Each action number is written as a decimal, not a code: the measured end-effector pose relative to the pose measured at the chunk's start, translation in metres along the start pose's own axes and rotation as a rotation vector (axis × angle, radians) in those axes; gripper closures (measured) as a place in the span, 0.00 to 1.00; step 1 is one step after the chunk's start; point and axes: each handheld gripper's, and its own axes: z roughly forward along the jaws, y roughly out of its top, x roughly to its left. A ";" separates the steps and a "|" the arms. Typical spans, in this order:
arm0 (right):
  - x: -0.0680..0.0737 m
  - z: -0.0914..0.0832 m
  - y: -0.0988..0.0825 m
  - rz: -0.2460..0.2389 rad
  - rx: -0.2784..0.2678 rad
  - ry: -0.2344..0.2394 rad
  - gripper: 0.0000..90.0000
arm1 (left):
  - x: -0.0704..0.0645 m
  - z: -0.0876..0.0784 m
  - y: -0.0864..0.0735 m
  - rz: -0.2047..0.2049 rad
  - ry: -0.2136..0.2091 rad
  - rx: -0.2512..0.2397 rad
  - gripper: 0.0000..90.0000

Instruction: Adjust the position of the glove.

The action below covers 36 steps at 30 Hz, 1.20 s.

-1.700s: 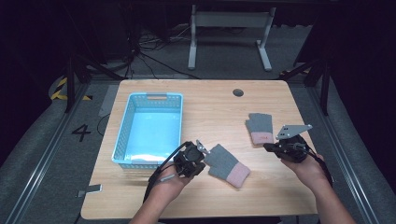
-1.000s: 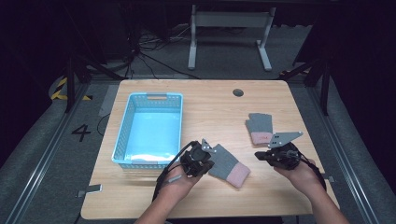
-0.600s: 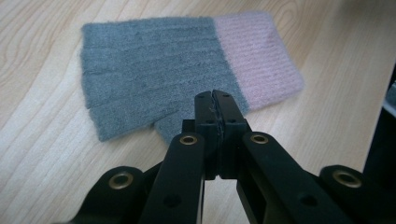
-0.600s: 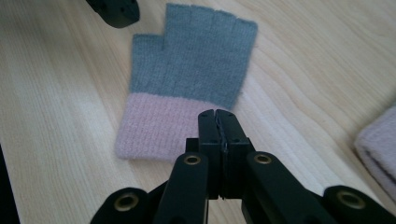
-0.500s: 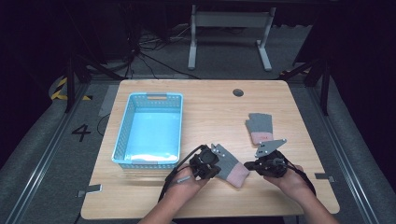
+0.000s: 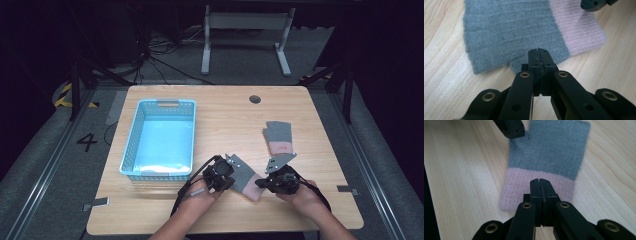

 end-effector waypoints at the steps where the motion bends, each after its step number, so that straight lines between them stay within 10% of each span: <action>1: 0.001 0.002 0.001 -0.008 0.006 0.009 1.00 | 0.000 0.001 0.000 0.002 0.002 0.002 1.00; 19: -0.003 0.011 -0.003 0.021 0.025 0.024 1.00 | -0.002 0.008 0.000 0.038 0.000 0.060 1.00; 36: -0.016 0.004 -0.011 0.071 0.030 -0.051 1.00 | -0.036 0.019 0.007 0.128 -0.115 0.092 0.99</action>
